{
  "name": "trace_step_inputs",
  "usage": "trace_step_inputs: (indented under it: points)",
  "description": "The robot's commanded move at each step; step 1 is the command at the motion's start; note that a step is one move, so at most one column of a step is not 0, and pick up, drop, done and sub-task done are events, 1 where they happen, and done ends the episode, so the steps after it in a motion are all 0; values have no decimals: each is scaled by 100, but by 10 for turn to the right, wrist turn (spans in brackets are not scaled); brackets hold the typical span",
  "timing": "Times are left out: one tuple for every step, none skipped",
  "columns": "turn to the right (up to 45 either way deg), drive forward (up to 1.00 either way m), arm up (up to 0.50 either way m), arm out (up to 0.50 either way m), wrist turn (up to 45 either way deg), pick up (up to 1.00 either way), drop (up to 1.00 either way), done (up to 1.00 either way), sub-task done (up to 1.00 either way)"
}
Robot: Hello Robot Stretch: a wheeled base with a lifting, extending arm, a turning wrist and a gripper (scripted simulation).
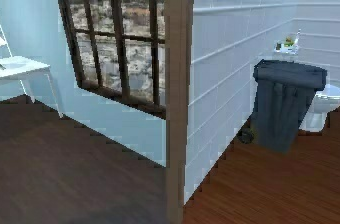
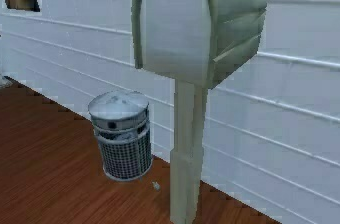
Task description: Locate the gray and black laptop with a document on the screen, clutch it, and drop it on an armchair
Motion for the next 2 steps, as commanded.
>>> trace_step_inputs:
  points:
    - [-180,0,0,0,0,0,0,0,0]
    - [0,40,0,0,0,0,0,0,0]
